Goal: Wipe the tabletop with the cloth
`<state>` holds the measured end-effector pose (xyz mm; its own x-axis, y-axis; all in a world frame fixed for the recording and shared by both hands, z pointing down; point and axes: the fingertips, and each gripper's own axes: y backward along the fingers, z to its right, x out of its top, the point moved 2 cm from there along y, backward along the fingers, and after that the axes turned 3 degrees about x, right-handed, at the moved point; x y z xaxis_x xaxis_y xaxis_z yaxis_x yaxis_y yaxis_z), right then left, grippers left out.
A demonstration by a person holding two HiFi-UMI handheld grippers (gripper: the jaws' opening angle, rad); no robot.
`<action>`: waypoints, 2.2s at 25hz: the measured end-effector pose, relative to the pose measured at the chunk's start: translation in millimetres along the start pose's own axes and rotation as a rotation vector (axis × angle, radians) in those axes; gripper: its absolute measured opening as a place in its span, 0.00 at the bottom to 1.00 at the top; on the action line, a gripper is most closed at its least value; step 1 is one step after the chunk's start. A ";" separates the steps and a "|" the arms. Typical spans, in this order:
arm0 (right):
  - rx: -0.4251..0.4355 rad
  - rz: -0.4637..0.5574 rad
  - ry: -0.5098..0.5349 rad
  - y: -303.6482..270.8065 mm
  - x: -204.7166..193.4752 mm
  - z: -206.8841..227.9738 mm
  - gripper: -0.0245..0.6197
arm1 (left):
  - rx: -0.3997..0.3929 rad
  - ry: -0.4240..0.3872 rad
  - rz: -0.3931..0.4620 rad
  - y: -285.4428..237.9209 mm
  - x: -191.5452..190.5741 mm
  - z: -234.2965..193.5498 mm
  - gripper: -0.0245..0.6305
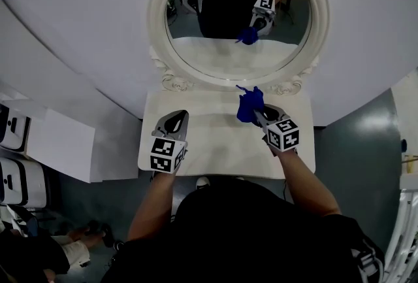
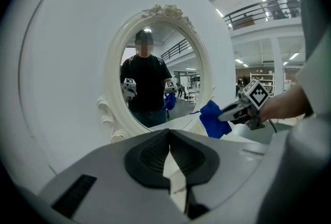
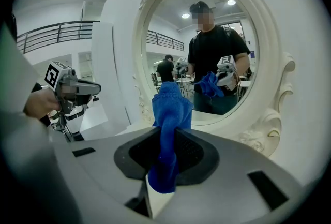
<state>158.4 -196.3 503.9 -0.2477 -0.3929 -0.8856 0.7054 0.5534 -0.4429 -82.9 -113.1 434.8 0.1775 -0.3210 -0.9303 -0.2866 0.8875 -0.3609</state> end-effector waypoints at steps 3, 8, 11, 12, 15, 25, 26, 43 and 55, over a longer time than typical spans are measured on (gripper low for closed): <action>0.041 -0.029 0.006 -25.7 -4.7 -15.4 0.13 | 0.024 0.012 -0.004 10.4 -11.2 -17.6 0.05; 0.132 -0.087 0.014 -78.3 -17.6 -57.0 0.13 | 0.068 0.044 -0.033 32.7 -41.3 -45.3 0.05; 0.226 -0.137 0.026 -112.3 -27.7 -92.9 0.13 | 0.094 0.061 -0.044 46.5 -55.3 -61.6 0.05; 0.259 -0.157 0.033 -123.8 -32.2 -105.4 0.13 | 0.105 0.068 -0.046 51.7 -59.7 -67.6 0.05; 0.334 -0.211 0.066 -155.5 -45.3 -140.2 0.13 | 0.138 0.089 -0.054 66.8 -73.1 -85.4 0.05; 0.567 -0.349 0.229 -242.2 -99.5 -260.8 0.13 | 0.245 0.146 -0.080 120.0 -113.9 -132.5 0.05; 0.582 -0.358 0.233 -250.2 -104.6 -270.2 0.13 | 0.250 0.150 -0.085 123.3 -118.0 -135.7 0.05; 0.643 -0.523 0.205 -364.9 -176.2 -359.7 0.13 | 0.311 0.187 -0.155 168.2 -170.4 -183.3 0.06; 0.570 -0.588 0.130 -389.6 -212.8 -341.3 0.13 | 0.300 0.180 -0.172 171.0 -179.7 -198.5 0.05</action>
<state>-290.3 -77.7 817.0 -0.7315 -0.3946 -0.5561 0.6565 -0.1870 -0.7308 -350.7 30.8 527.3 0.0232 -0.5024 -0.8643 0.0256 0.8646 -0.5019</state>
